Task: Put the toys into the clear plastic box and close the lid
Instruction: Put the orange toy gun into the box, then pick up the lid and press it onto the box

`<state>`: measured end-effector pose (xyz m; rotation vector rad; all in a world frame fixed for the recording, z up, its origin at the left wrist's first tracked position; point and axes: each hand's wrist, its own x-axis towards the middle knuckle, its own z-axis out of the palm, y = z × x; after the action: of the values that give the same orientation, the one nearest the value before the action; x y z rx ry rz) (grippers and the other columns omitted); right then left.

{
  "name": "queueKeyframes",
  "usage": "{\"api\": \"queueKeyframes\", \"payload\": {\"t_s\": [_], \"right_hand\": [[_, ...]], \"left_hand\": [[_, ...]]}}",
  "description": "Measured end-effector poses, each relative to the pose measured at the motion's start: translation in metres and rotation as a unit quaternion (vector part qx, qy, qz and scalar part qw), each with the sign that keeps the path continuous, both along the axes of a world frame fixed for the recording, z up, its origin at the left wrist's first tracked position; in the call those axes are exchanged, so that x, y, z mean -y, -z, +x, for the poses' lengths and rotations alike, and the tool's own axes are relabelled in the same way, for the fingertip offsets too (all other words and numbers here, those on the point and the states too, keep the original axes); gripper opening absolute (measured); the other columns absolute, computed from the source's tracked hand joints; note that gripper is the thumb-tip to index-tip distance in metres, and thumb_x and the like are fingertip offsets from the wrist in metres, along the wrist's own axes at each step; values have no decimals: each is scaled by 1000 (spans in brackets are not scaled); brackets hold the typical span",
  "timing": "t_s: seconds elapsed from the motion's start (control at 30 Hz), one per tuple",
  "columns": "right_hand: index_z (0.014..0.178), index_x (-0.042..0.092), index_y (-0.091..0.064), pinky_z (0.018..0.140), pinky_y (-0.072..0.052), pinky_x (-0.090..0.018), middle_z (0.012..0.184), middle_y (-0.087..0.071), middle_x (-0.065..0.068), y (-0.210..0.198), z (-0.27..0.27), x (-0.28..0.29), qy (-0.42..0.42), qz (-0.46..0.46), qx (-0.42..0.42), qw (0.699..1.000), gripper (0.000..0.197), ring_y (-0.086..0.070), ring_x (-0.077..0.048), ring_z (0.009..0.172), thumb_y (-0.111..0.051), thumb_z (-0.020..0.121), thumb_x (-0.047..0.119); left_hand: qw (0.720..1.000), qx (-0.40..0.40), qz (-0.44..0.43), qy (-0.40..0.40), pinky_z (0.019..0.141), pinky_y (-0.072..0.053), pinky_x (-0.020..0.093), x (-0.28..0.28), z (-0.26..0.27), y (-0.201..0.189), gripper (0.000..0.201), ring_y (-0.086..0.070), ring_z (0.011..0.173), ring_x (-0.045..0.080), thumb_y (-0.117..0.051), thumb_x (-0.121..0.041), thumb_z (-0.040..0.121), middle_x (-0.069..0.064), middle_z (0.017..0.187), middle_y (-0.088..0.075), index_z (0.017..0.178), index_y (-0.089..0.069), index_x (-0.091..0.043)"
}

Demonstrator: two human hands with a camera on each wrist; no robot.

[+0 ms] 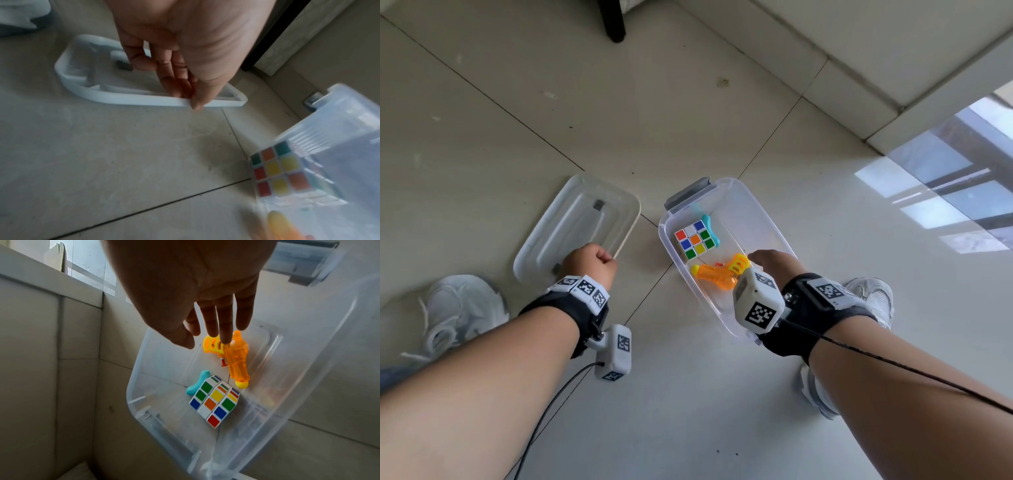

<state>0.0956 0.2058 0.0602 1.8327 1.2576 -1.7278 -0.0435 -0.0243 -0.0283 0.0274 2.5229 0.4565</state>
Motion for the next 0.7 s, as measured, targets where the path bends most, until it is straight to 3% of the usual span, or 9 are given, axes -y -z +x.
{"api": "queueKeyframes", "payload": {"t_s": [0.07, 0.13, 0.17, 0.23, 0.3, 0.37, 0.43, 0.53, 0.7], "right_hand": [[140, 1, -46, 57, -45, -6, 134, -54, -17, -3, 2, 0, 74, -50, -41, 995, 42, -58, -32, 116, -47, 98, 8], [107, 10, -61, 81, -51, -28, 102, -61, -11, -15, 4, 6, 65, -50, -49, 995, 17, -62, -26, 89, -48, 98, 15], [93, 12, -59, 91, -50, -35, 93, -61, -8, -22, 5, 10, 75, -60, -50, 994, 12, -61, -25, 87, -49, 97, 17], [92, 9, -55, 99, -46, -40, 87, -59, -8, -36, 4, 18, 96, -74, -81, 989, 12, -60, -26, 87, -48, 97, 17], [98, 5, -51, 89, -49, -38, 84, -57, -9, -49, 6, 25, 122, -79, -113, 983, 10, -59, -24, 77, -47, 97, 14], [89, 3, -51, 71, -51, -33, 80, -61, -10, -64, 10, 32, 136, -84, -126, 979, 13, -60, -22, 71, -47, 98, 12], [88, 3, -53, 63, -49, -28, 80, -64, -11, -74, 13, 39, 131, -97, -138, 977, 14, -60, -21, 69, -47, 98, 11], [97, 3, -56, 61, -51, -24, 93, -65, -12, -77, 16, 50, 125, -120, -151, 973, 10, -61, -19, 71, -49, 97, 10], [101, 3, -62, 68, -54, -28, 80, -69, -9, -72, 25, 62, 108, -144, -170, 969, 15, -66, -18, 71, -62, 90, 13]], "left_hand": [[999, -30, 16, 0, 75, -52, 35, -3, 1, -15, 5, -62, 80, 34, -56, -16, 79, 11, 86, -70, 78, -61, -16], [997, -68, 24, -5, 78, -51, 39, -6, 1, -31, 7, -61, 86, 37, -54, -17, 81, 15, 98, -66, 81, -61, -14], [996, -86, 30, -14, 81, -50, 40, -7, 2, -41, 9, -60, 92, 39, -54, -17, 83, 18, 105, -62, 84, -62, -12], [993, -110, 36, -35, 88, -46, 41, -10, 3, -58, 16, -55, 103, 41, -53, -19, 86, 22, 115, -56, 93, -62, -8], [991, -112, 49, -62, 93, -42, 41, -14, 6, -79, 23, -51, 109, 41, -50, -23, 90, 22, 121, -53, 102, -59, -6], [986, -105, 80, -101, 93, -41, 40, -20, 11, -104, 30, -51, 112, 39, -47, -26, 93, 22, 126, -51, 111, -55, -4], [978, -95, 122, -141, 90, -42, 36, -27, 18, -129, 35, -54, 110, 37, -44, -28, 94, 19, 127, -54, 116, -53, -3], [964, -95, 184, -167, 83, -42, 30, -36, 28, -160, 33, -59, 106, 31, -44, -29, 95, 12, 120, -63, 116, -55, -6], [932, -89, 287, -201, 84, -45, 29, -43, 33, -195, 31, -57, 93, 21, -45, -35, 93, 0, 102, -62, 111, -59, -14]]}}
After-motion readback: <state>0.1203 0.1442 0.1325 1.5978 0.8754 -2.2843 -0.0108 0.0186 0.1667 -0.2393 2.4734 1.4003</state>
